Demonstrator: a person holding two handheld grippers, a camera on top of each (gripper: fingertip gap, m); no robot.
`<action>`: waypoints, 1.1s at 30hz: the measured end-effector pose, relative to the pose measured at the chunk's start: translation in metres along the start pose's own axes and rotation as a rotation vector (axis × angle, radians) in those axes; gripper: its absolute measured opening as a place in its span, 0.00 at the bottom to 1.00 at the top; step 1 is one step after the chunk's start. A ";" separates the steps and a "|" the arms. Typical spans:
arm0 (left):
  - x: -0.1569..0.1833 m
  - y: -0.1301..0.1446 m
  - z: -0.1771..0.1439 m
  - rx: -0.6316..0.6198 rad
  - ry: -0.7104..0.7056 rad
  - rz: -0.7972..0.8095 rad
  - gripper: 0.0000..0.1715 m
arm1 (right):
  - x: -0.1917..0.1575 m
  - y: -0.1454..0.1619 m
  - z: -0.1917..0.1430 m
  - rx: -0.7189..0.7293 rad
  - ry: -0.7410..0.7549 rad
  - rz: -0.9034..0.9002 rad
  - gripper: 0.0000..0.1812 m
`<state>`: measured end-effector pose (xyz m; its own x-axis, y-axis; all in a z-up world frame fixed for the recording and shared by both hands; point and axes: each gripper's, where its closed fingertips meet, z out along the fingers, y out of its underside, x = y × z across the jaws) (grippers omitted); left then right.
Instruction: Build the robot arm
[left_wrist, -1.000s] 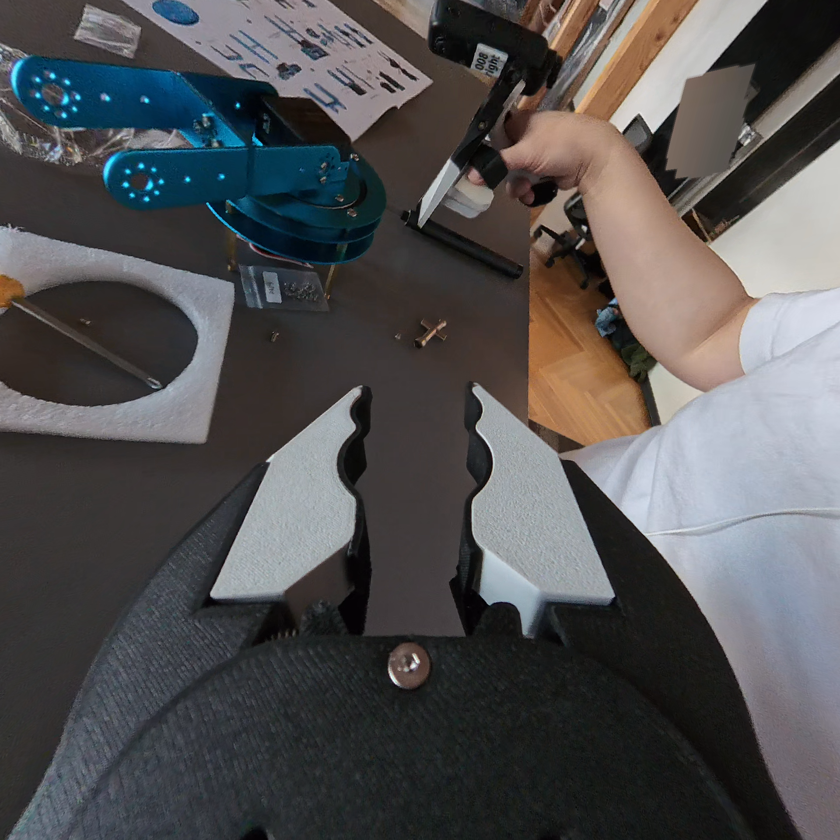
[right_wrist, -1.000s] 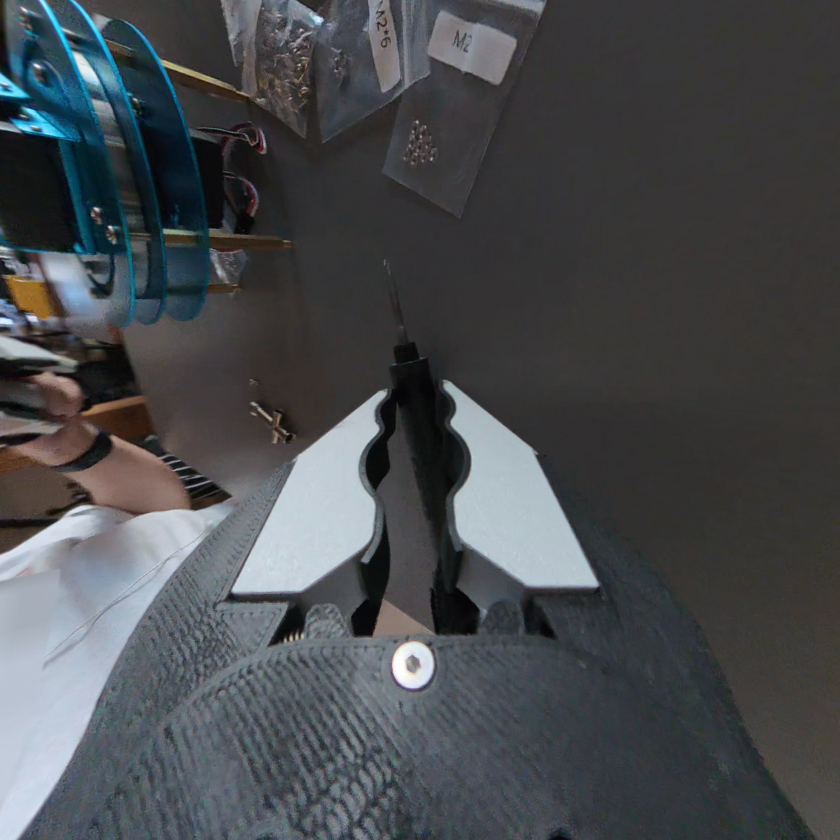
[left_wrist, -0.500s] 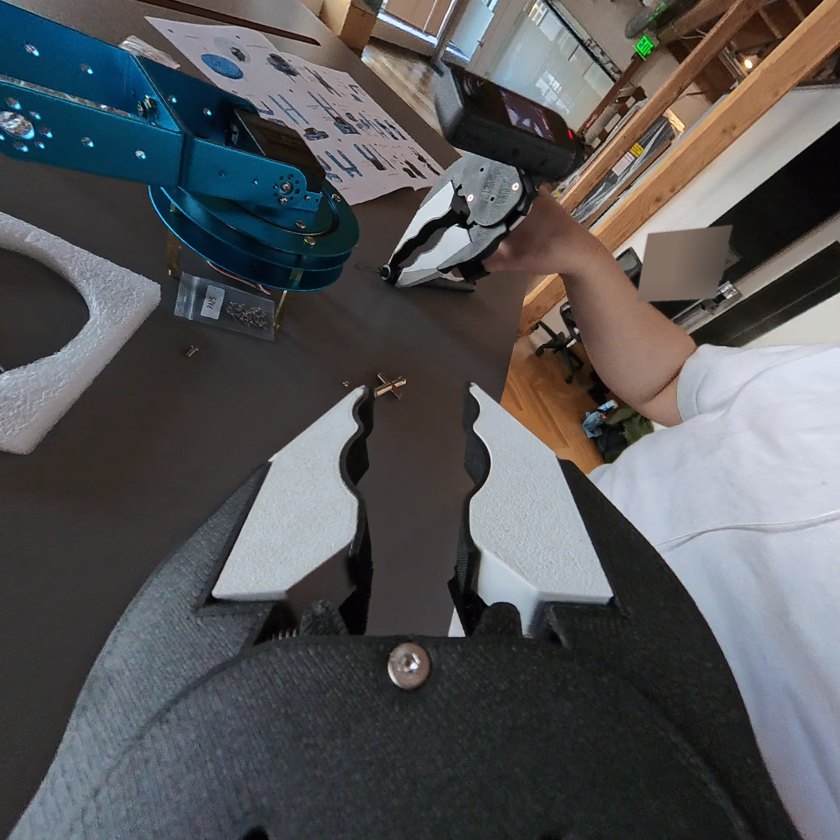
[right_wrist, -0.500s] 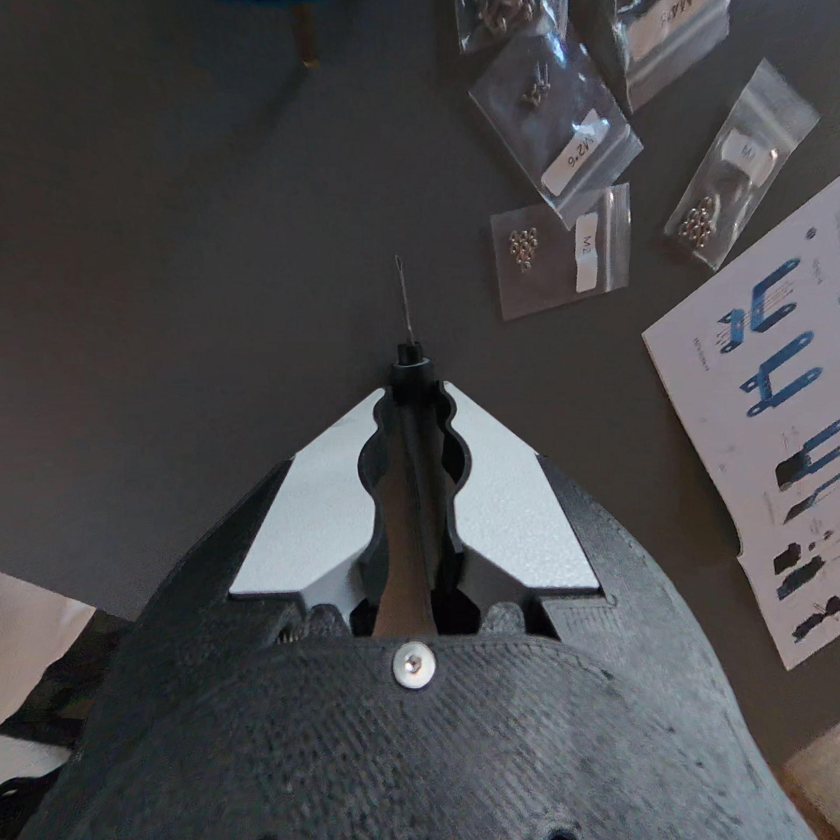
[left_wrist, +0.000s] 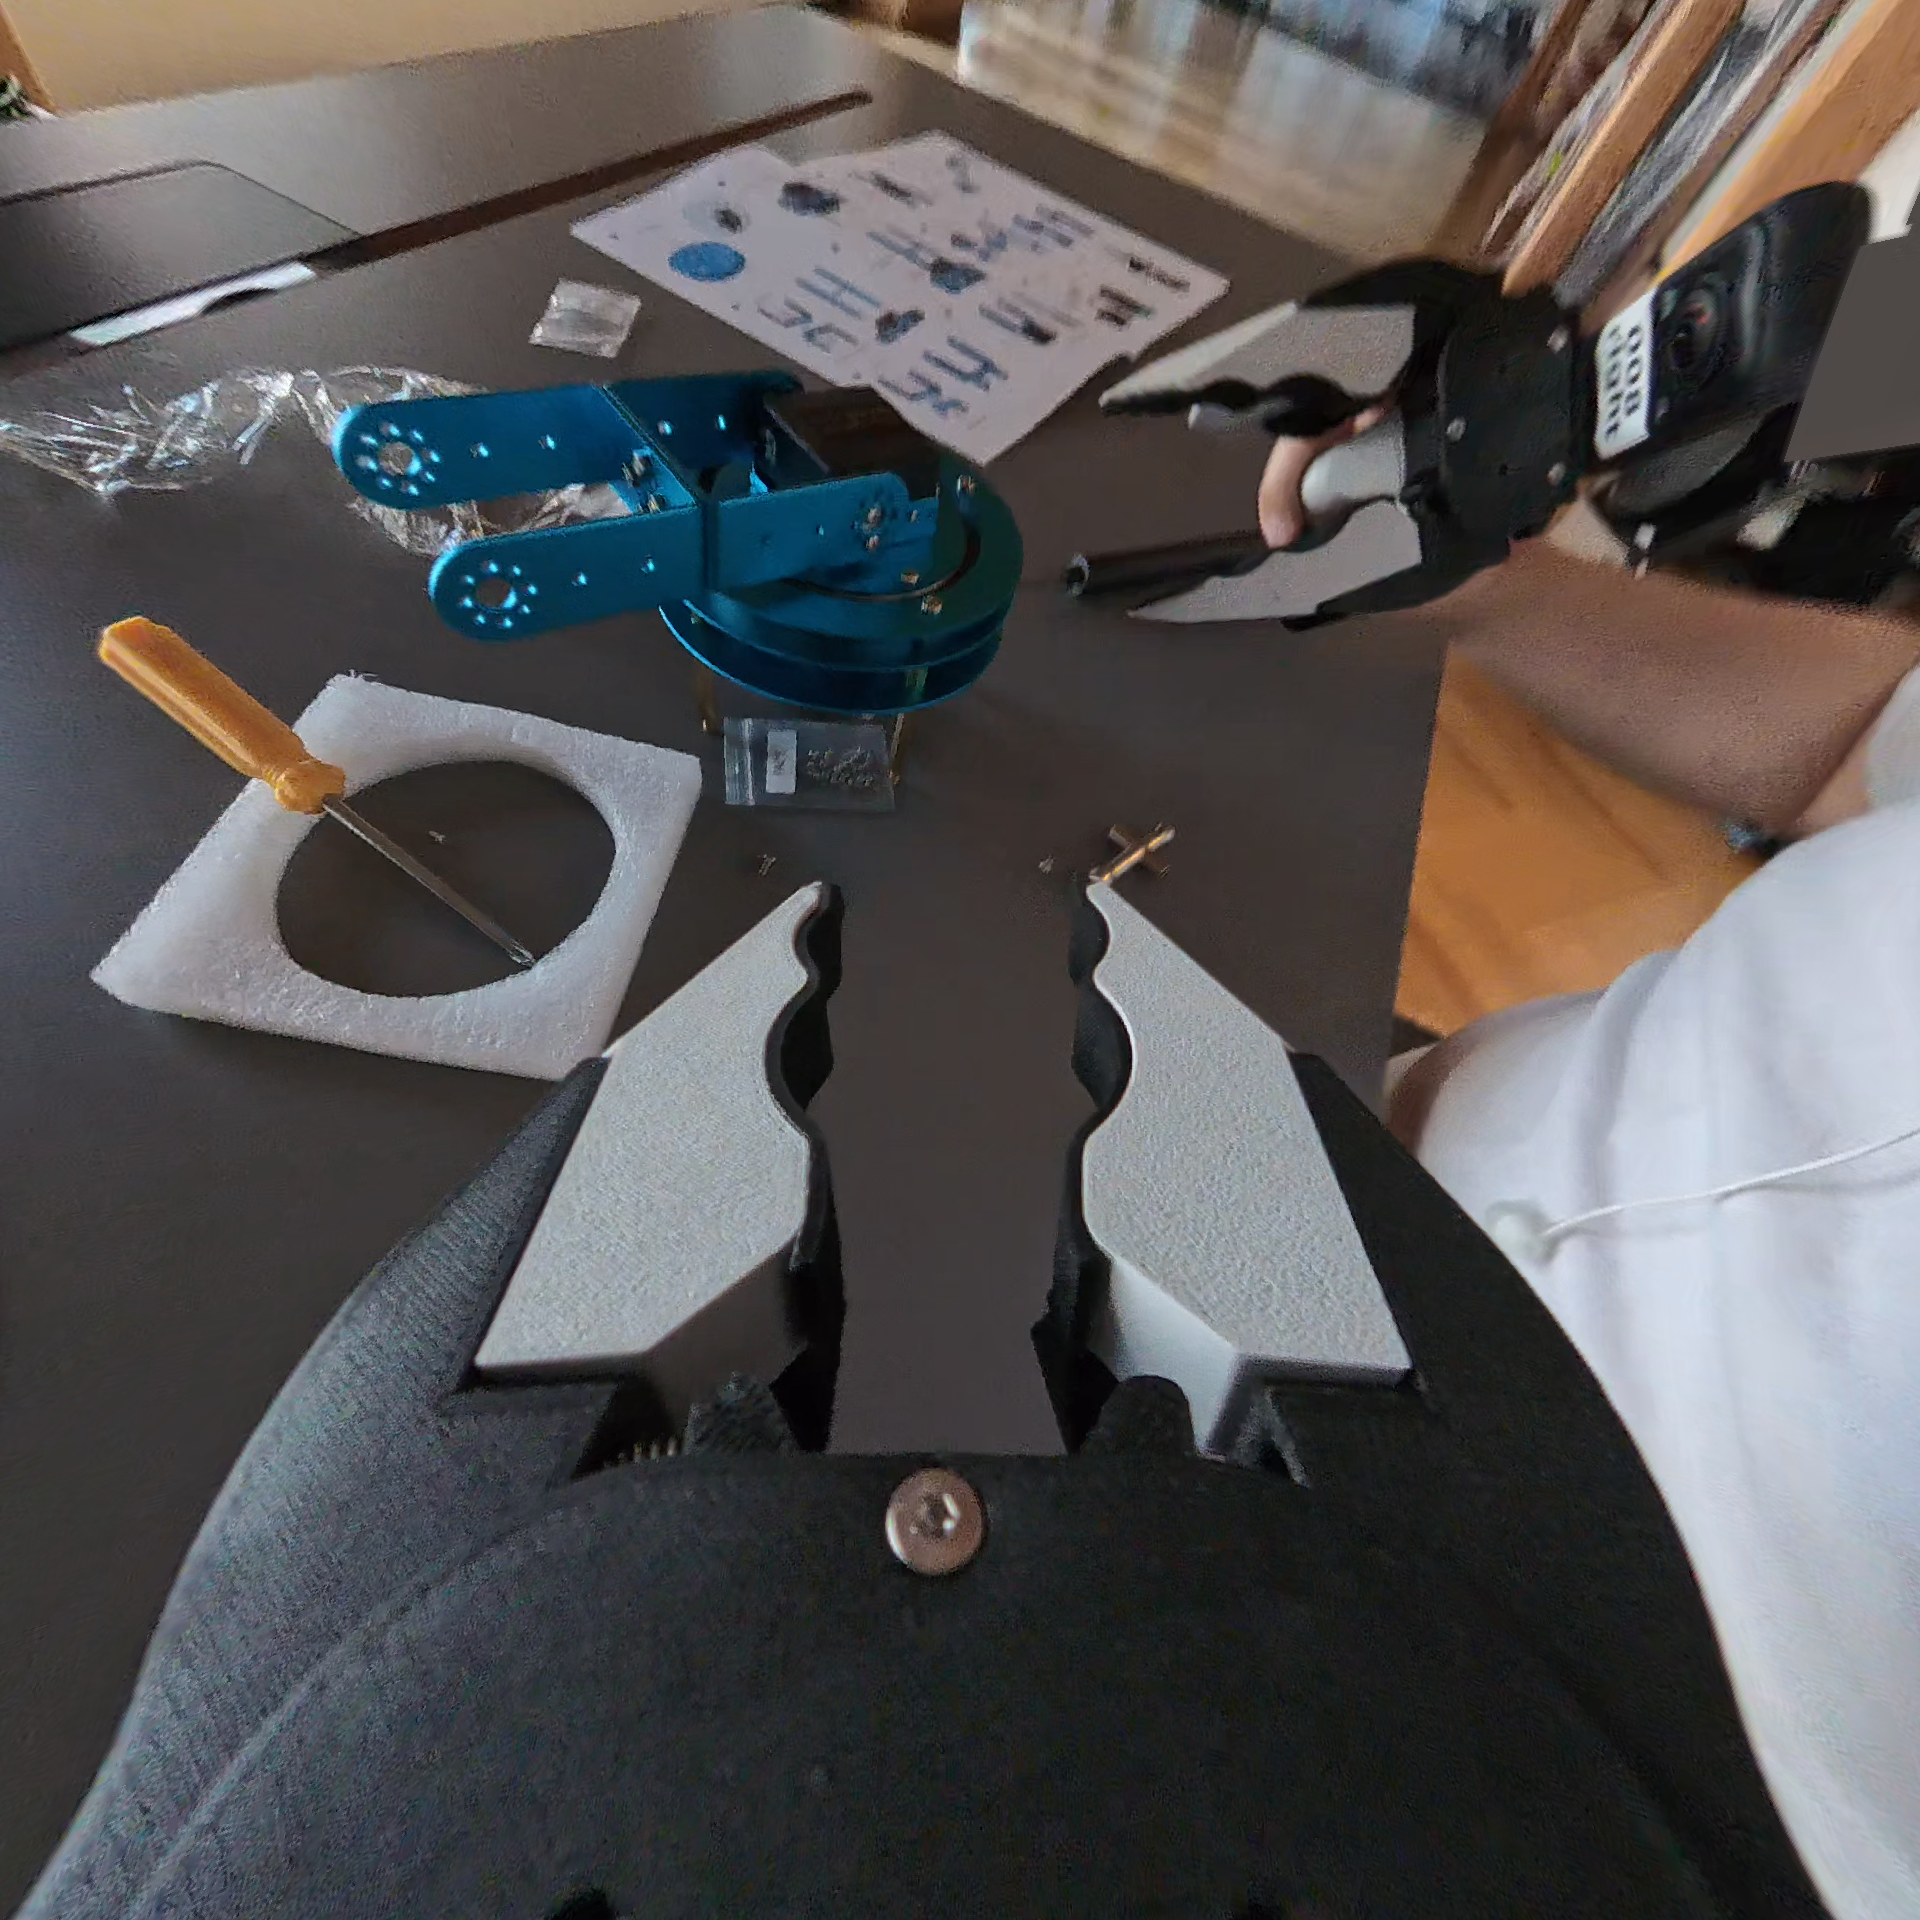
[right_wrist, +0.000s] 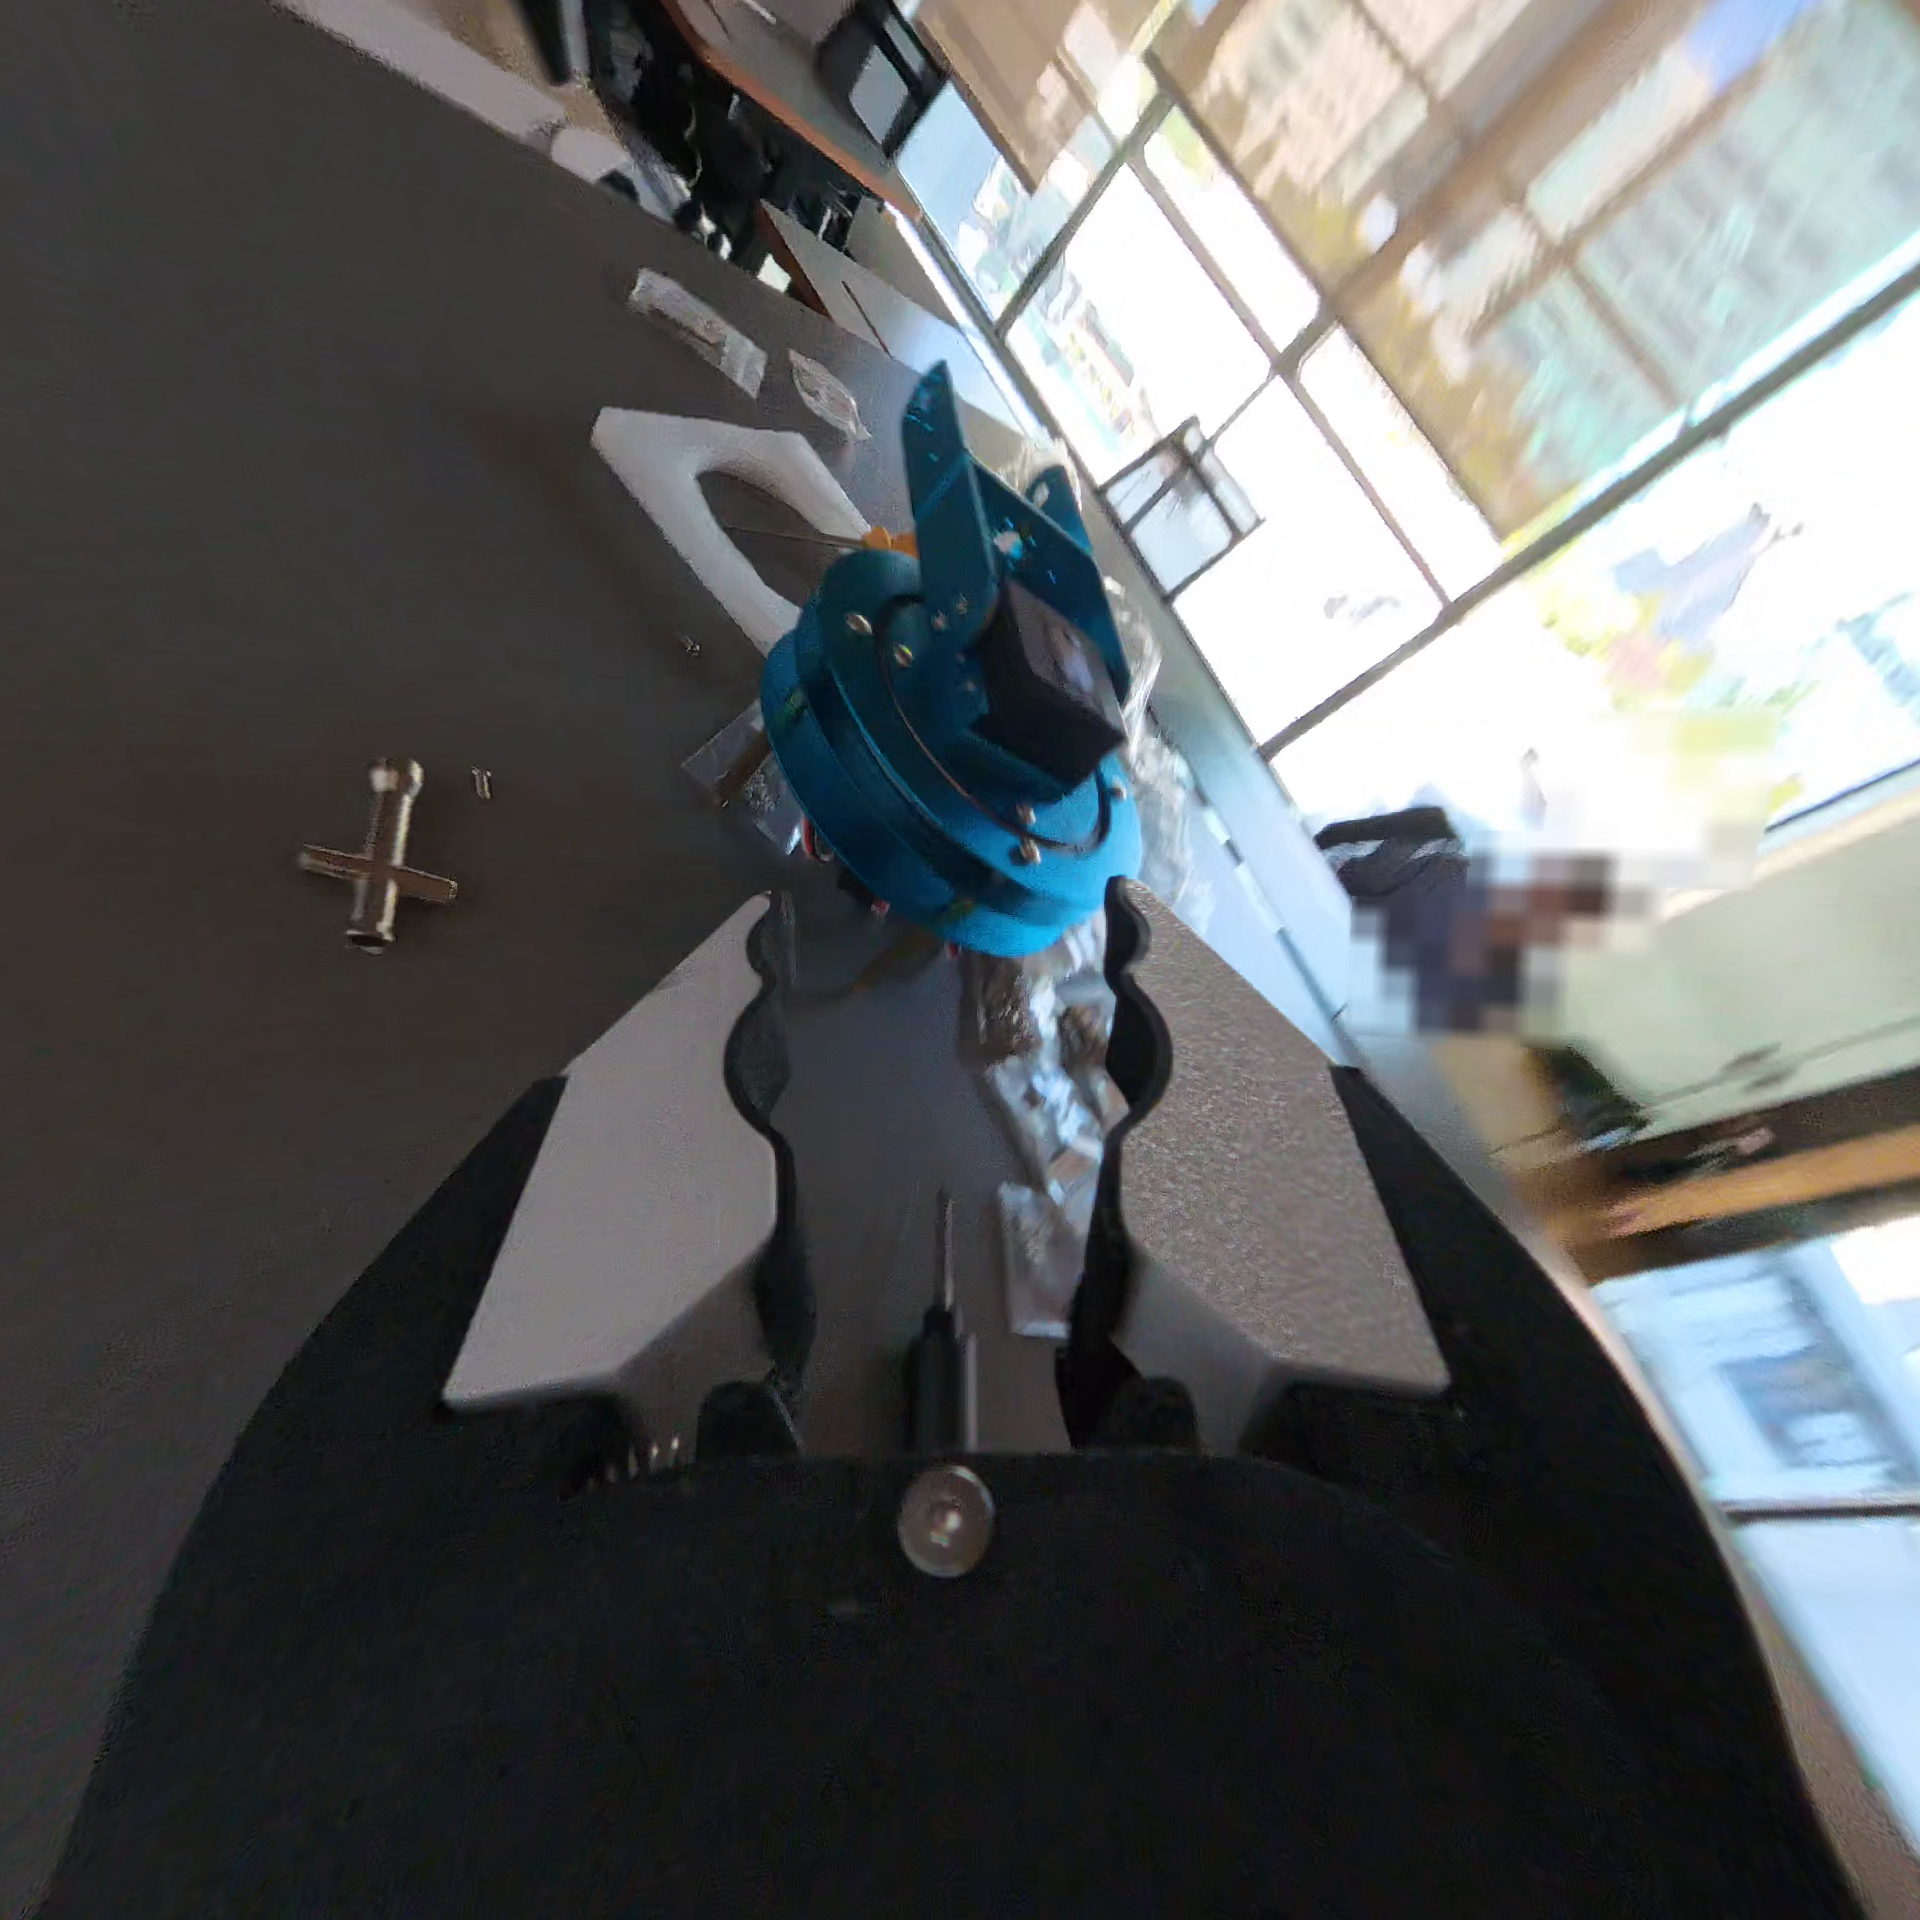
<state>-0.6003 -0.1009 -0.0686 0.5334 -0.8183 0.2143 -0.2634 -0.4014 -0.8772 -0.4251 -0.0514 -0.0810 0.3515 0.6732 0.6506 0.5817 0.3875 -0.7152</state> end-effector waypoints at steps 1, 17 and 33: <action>-0.001 0.004 0.006 -0.038 0.013 0.024 0.25 | -0.007 -0.002 0.013 0.000 0.009 -0.138 0.31; 0.003 0.041 0.006 -0.063 0.053 -0.156 0.21 | -0.015 -0.002 0.074 0.001 0.213 -0.750 0.18; 0.006 0.043 0.087 -0.277 0.032 0.126 0.16 | -0.017 0.000 0.031 0.149 0.100 -0.714 0.18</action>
<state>-0.5382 -0.0868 -0.1424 0.4580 -0.8797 0.1281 -0.5373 -0.3887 -0.7484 -0.4539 -0.0435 -0.1004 -0.0064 0.1671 0.9859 0.5907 0.7962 -0.1311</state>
